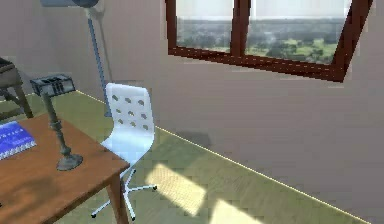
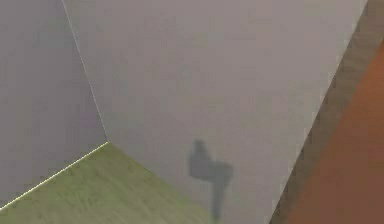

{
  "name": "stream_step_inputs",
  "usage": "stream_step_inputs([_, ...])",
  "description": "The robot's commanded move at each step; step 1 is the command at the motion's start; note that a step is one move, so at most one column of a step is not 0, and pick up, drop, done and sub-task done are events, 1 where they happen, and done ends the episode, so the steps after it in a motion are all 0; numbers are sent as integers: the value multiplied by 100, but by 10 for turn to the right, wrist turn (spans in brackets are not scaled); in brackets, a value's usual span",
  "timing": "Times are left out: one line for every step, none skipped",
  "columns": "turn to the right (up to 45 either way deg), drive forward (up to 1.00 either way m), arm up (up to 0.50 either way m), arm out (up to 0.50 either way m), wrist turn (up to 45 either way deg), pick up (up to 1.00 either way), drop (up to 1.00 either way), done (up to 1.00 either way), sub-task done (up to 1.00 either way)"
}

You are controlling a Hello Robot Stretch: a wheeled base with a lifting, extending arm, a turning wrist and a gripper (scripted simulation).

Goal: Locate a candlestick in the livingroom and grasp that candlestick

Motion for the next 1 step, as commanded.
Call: stream_step_inputs([0, 25, 0, 0, 0, 0, 0, 0, 0])
